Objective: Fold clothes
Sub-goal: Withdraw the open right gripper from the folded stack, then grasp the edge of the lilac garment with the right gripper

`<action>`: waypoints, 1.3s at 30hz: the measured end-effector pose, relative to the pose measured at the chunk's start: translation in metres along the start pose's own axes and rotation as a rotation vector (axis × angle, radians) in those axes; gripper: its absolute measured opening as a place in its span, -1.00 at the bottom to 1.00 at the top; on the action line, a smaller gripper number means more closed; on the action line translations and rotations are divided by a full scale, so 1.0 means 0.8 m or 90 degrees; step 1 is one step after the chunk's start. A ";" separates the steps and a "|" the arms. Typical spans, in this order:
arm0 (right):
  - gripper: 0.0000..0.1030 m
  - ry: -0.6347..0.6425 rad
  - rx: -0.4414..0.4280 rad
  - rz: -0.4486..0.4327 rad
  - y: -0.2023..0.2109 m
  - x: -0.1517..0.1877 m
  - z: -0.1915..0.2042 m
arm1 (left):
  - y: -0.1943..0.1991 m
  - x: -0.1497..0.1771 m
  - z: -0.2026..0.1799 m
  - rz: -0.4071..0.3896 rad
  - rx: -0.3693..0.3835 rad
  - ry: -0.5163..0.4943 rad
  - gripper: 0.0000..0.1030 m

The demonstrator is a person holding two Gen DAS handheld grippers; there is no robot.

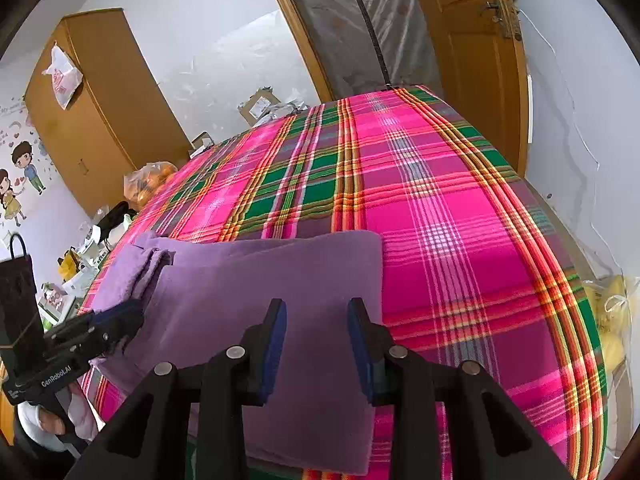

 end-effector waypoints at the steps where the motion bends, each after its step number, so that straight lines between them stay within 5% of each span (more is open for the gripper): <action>1: -0.37 0.000 -0.001 0.001 -0.001 0.000 0.001 | -0.005 -0.002 0.001 0.005 -0.003 0.000 -0.61; 4: -0.37 -0.001 -0.001 0.006 -0.003 0.002 0.001 | -0.028 0.000 0.011 0.036 -0.010 0.020 -0.62; 28: -0.20 -0.079 -0.075 0.037 -0.020 -0.007 -0.035 | -0.026 0.007 0.010 0.028 -0.019 0.028 -0.61; 39: -0.16 -0.086 -0.168 0.109 -0.003 0.022 -0.026 | -0.025 0.008 0.012 0.024 -0.011 0.035 -0.61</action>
Point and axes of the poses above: each gripper's, at about its wrist camera, not at the fingertips, and y roughly against the way its jaws point, z to its left, x to its underside, the point moved 6 cm from there along -y, roughly the way its jaws point, and after that the axes turned 9 degrees about z, right-handed, at the moved point
